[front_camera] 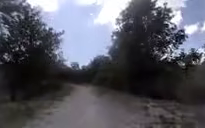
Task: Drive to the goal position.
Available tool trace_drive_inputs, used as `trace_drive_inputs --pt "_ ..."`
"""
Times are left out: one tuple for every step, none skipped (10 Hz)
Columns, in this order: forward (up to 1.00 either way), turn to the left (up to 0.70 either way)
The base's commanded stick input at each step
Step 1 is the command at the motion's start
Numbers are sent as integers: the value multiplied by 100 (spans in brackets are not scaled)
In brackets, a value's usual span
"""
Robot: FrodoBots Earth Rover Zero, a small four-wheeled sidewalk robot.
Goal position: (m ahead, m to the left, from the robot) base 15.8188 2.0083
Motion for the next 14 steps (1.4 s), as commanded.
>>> trace_drive_inputs --pt "85 0" --pt "85 0" --pt "85 0" --pt "85 0" --pt "85 0" --pt "85 0" --pt "85 0" --pt "85 0" --pt "85 0" --pt "85 0" --pt "85 0" --pt "85 1" --pt "85 12" --pt "85 24"
